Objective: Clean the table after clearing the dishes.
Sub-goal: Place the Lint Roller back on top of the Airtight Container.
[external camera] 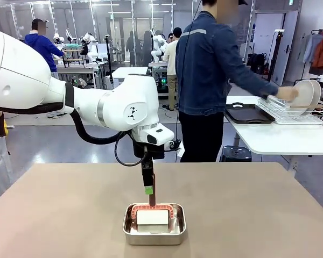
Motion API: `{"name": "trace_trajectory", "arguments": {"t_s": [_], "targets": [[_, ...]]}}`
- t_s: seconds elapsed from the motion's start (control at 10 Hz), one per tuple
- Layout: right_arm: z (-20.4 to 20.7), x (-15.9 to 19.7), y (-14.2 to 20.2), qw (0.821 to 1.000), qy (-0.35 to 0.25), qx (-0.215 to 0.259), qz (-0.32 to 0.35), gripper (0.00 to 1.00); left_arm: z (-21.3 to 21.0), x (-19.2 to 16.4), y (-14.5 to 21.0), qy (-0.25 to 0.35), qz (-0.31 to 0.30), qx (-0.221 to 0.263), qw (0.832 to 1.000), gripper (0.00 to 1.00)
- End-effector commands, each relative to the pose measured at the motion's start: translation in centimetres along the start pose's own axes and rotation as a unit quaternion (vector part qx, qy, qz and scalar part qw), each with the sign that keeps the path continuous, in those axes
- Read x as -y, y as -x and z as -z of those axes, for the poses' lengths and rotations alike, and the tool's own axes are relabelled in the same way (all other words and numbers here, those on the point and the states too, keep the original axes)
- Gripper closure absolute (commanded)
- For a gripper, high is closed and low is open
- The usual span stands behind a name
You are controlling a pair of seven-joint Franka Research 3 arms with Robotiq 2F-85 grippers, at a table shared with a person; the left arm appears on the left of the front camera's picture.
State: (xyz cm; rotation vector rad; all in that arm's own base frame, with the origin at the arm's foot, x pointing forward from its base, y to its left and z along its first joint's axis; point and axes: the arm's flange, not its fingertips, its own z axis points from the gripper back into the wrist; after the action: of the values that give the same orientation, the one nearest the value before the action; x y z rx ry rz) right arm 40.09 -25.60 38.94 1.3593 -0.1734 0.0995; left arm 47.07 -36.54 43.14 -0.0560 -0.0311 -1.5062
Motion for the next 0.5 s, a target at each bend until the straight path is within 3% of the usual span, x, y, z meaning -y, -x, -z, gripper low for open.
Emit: {"name": "trace_trajectory", "arguments": {"t_s": [0.0,0.4], "targets": [[0.31,-0.21,0.41,1.0,0.007,0.0,0.0,0.0,0.4,0.05,-0.06,0.003,0.001,-0.002,1.0,0.03],[0.31,-0.21,0.41,1.0,0.007,0.0,0.0,0.0,0.4,0.05,-0.06,0.003,0.001,-0.002,1.0,0.03]]}}
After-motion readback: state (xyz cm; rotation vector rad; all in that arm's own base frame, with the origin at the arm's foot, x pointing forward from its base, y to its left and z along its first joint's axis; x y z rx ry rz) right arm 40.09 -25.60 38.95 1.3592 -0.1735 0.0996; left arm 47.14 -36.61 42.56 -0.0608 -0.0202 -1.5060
